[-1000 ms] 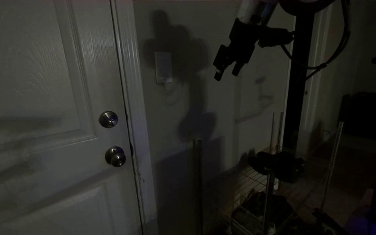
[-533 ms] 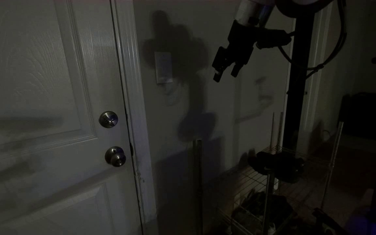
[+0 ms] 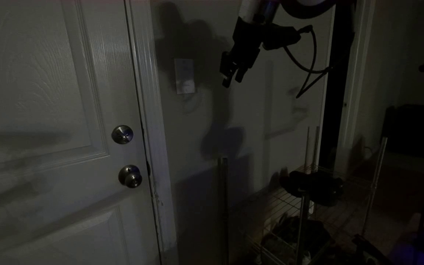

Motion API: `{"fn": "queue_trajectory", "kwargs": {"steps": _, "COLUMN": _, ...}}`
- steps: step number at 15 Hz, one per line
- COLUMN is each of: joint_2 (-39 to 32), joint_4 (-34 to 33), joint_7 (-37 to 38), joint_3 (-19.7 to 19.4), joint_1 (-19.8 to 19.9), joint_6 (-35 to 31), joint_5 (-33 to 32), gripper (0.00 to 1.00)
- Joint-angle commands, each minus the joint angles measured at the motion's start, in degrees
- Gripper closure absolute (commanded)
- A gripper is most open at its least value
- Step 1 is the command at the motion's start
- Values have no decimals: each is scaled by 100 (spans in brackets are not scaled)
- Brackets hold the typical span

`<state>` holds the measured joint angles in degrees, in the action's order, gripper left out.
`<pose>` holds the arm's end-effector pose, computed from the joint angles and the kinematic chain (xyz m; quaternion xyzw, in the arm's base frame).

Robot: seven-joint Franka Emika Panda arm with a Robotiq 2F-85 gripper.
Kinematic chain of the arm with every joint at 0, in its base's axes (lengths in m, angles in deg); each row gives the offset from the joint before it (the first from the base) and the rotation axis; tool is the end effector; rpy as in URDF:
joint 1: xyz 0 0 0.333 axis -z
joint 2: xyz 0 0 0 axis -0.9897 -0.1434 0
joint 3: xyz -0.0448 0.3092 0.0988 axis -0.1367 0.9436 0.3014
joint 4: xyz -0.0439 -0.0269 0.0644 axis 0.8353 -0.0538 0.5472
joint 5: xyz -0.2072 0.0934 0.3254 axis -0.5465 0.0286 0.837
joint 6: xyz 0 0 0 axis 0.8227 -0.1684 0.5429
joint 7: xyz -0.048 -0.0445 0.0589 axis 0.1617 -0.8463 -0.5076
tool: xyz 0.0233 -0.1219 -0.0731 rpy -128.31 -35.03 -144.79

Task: Turn on the light switch.

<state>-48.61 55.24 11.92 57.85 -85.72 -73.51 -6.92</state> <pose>0.4382 0.2346 0.5812 0.9478 0.1047 0.2924 0.0720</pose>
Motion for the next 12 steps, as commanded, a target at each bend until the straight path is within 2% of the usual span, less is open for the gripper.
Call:
{"fn": "queue_trajectory", "kwargs": {"steps": 1, "joint_2": -541, "joint_4": -522, "joint_7": 295, "joint_3": 107, "joint_1": 74, "joint_6": -64, "joint_5": -485, "gripper": 66}}
{"fn": "queue_trajectory", "kwargs": {"steps": 6, "joint_2": -1201, "joint_4": -1181, "joint_7": 555, "joint_3": 66, "joint_1": 21, "joint_6": 1, "joint_5": -1025, "gripper": 99}}
{"fn": "queue_trajectory", "kwargs": {"steps": 12, "joint_2": -2035, "joint_4": -2177, "joint_7": 1160, "joint_3": -50, "joint_1": -172, "joint_6": 176, "joint_5": -1734, "gripper": 100}}
